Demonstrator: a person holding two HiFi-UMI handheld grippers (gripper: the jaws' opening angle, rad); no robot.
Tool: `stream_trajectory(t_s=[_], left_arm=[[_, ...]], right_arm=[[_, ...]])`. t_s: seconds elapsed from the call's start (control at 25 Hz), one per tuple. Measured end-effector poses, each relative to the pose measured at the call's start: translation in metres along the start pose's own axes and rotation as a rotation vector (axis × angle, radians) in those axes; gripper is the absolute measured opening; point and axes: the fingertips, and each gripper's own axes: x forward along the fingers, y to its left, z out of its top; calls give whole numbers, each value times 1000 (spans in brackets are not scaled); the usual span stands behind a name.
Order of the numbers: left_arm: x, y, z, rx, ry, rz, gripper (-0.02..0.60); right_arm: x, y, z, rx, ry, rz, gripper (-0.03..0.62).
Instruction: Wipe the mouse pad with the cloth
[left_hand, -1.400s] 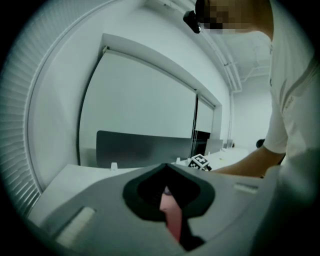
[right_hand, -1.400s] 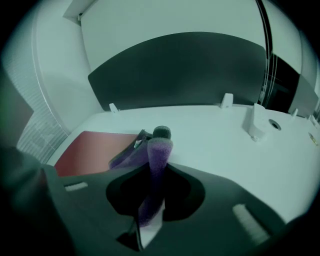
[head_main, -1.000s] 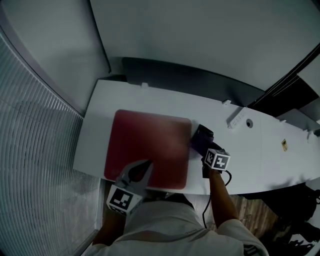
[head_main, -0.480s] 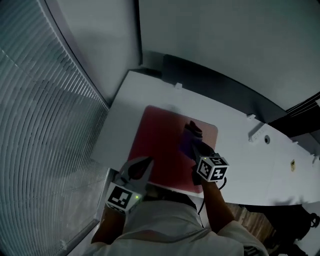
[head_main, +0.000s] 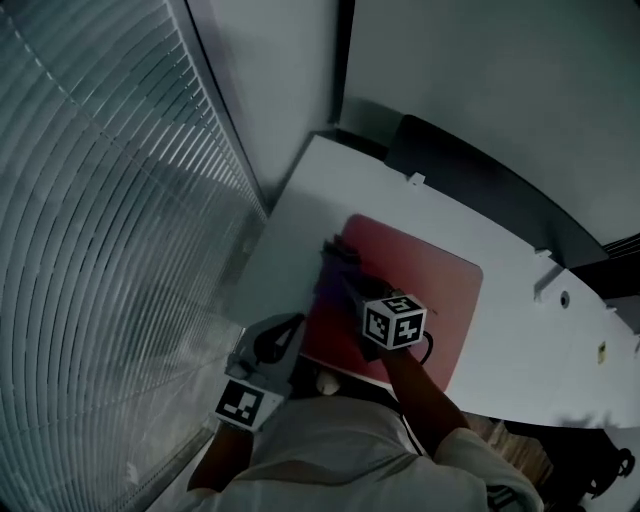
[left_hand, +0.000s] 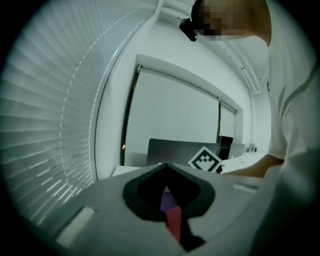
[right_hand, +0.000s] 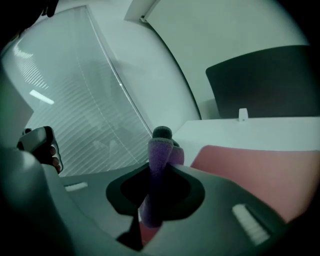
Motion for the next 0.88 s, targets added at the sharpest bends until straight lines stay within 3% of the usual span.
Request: stream_trajectory(t_s=[0.12, 0.36, 0.6, 0.88], left_arm=[[-4, 23, -8, -21, 12, 6, 2], [2, 28, -14, -34, 17, -34, 2], [14, 3, 3, -31, 37, -101, 2], [37, -48, -3, -3, 26, -188, 3]], right_arm=[[41, 0, -18, 27, 64, -13, 51], [64, -40, -55, 29, 180, -171, 51], [18, -72, -62, 90, 180, -259, 51], [-37, -131, -98, 97, 195, -364, 51]])
